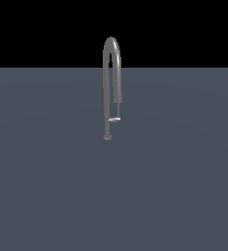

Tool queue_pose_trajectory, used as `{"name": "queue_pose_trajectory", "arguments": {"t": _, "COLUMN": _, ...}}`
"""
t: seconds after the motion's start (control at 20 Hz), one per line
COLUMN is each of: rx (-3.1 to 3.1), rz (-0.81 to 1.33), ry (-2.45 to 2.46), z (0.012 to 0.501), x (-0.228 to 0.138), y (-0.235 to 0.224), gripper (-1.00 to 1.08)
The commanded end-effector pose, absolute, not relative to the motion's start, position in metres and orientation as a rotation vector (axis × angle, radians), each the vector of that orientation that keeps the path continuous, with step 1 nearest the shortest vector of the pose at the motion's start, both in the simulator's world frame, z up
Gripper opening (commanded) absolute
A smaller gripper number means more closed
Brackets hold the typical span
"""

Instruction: Turn on the faucet by rotating a designated handle.

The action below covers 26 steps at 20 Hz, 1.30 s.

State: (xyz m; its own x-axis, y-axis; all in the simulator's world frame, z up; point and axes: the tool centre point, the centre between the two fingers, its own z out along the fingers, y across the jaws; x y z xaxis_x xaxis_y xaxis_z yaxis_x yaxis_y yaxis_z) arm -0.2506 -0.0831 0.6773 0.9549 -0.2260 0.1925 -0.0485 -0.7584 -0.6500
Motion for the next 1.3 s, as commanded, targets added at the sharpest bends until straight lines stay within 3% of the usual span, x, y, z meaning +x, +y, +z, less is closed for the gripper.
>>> {"name": "queue_pose_trajectory", "arguments": {"t": 0.0, "rx": -2.346, "rz": -0.318, "ry": 0.208, "z": 0.683, "x": -0.245, "y": -0.099, "gripper": -1.0}}
{"name": "queue_pose_trajectory", "arguments": {"t": 0.6, "rx": -2.034, "rz": -0.114, "ry": 0.302, "z": 0.671, "x": -0.188, "y": -0.172, "gripper": -1.0}}
{"name": "queue_pose_trajectory", "arguments": {"t": 1.25, "rx": -1.76, "rz": 0.229, "ry": 0.439, "z": 0.59, "x": -0.084, "y": -0.213, "gripper": -1.0}}
